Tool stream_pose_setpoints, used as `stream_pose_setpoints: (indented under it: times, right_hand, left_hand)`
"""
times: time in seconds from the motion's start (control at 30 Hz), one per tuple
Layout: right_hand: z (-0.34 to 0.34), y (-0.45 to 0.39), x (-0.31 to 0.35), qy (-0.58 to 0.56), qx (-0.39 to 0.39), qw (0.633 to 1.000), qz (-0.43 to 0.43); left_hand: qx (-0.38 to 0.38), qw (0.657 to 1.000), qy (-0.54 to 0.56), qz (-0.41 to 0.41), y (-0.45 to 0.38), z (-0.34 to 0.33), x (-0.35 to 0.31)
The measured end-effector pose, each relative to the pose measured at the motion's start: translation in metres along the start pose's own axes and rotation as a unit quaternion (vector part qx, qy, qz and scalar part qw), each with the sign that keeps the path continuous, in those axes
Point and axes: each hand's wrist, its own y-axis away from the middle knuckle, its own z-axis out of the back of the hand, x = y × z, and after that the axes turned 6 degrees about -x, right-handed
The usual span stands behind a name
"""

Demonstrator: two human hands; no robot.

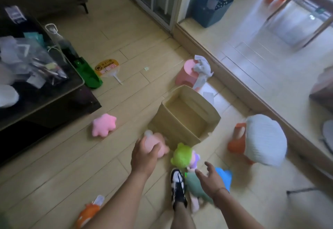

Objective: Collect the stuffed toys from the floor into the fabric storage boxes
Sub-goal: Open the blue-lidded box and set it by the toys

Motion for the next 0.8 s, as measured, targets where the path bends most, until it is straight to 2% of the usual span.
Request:
stream_pose_setpoints:
  times: [0.07, 0.23, 0.37, 0.5, 0.57, 0.63, 0.7, 0.8]
  right_hand:
    - [0.01, -0.059, -0.01, 0.031, 0.017, 0.999, -0.008]
    - [0.01, -0.219, -0.026, 0.084, 0.036, 0.996, -0.017]
    - [-0.037, -0.347, -0.044, 0.142, 0.07, 0.987, 0.009]
    - [-0.107, -0.427, -0.066, 0.127, 0.119, 0.985, -0.004]
    - [-0.123, -0.443, -0.069, 0.13, 0.083, 0.988, 0.012]
    - [-0.125, -0.445, -0.068, 0.171, 0.004, 0.985, 0.035]
    - [-0.119, -0.43, -0.064, 0.19, -0.077, 0.974, 0.096]
    - [-0.099, -0.391, -0.062, 0.122, -0.161, 0.959, 0.198]
  left_hand:
    - [-0.027, 1.0, 0.007, 0.01, -0.033, -0.024, -0.005]
    - [-0.159, 0.983, 0.005, 0.096, -0.158, -0.055, 0.026]
    - [-0.211, 0.966, -0.13, 0.081, -0.231, -0.062, 0.079]
    - [-0.235, 0.942, -0.215, 0.102, -0.269, -0.086, 0.142]
    - [-0.211, 0.943, -0.229, 0.115, -0.277, -0.105, 0.163]
    - [-0.188, 0.946, -0.227, 0.131, -0.285, -0.124, 0.178]
    - [-0.174, 0.953, -0.205, 0.138, -0.282, -0.141, 0.181]
    - [-0.119, 0.971, -0.042, 0.204, -0.282, -0.163, 0.166]
